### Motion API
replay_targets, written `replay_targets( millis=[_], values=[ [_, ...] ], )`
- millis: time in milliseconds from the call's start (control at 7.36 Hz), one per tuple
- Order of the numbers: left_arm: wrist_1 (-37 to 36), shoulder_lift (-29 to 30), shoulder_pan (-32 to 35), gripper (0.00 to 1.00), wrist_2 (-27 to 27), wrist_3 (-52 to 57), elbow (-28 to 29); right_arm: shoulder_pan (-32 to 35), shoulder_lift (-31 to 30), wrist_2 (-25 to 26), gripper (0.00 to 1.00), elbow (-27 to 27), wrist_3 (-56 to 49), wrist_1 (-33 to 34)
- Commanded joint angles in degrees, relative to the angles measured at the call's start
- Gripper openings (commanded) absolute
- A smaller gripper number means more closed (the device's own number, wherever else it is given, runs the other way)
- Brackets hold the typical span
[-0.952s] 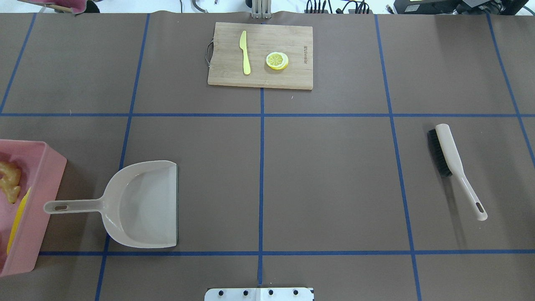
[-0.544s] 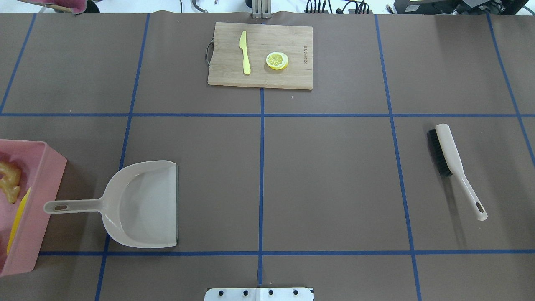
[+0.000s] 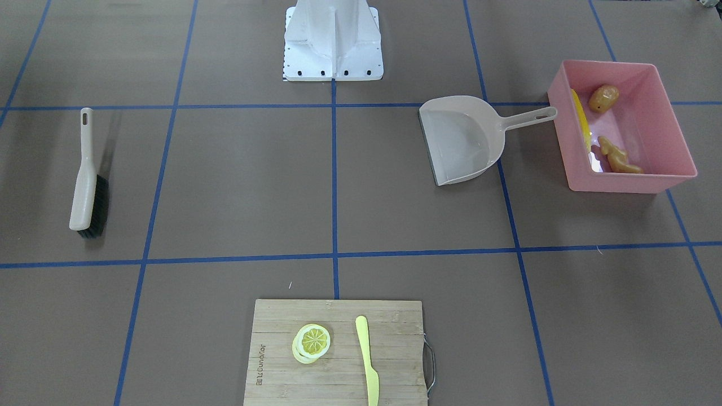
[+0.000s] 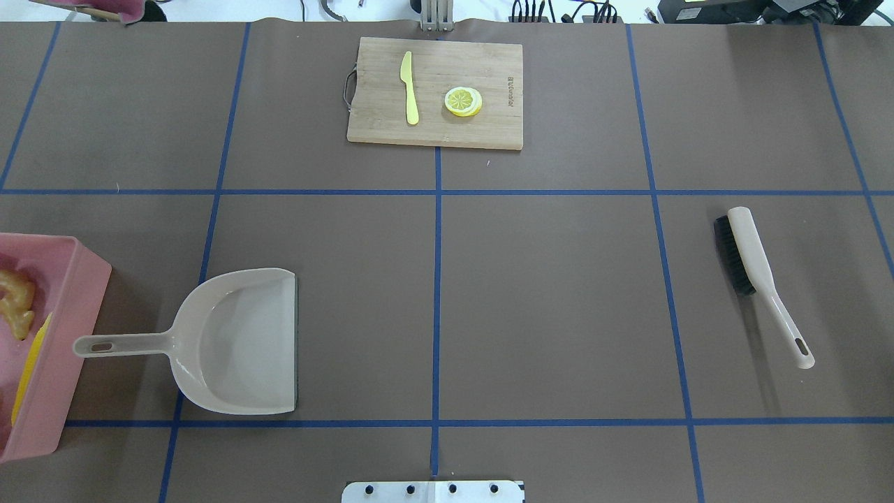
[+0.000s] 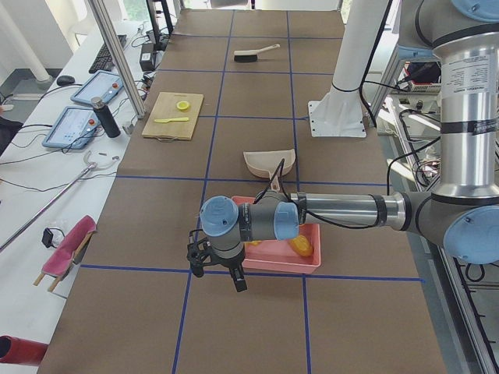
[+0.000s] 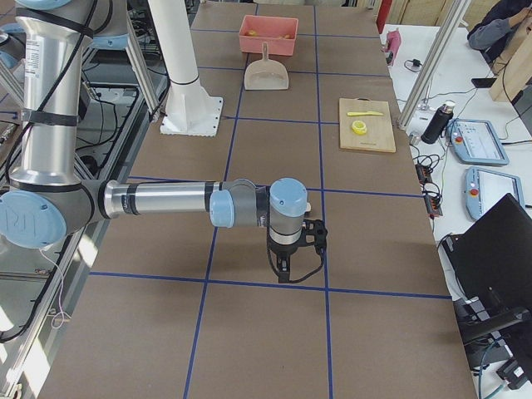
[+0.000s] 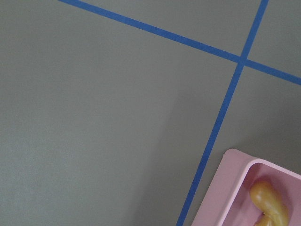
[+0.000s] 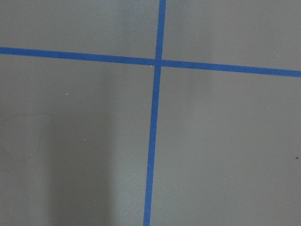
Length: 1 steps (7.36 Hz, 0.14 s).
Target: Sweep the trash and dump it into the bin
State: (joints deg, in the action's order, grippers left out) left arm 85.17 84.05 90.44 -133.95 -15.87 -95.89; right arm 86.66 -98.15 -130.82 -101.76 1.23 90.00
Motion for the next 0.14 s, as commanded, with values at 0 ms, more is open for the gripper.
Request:
replay_targets(
  millis=[0],
  values=[
    [0.0, 0.0, 0.0, 0.98, 0.0, 0.0, 0.0, 0.0, 0.1, 0.0, 1.00, 0.1, 0.0, 0.0]
  ],
)
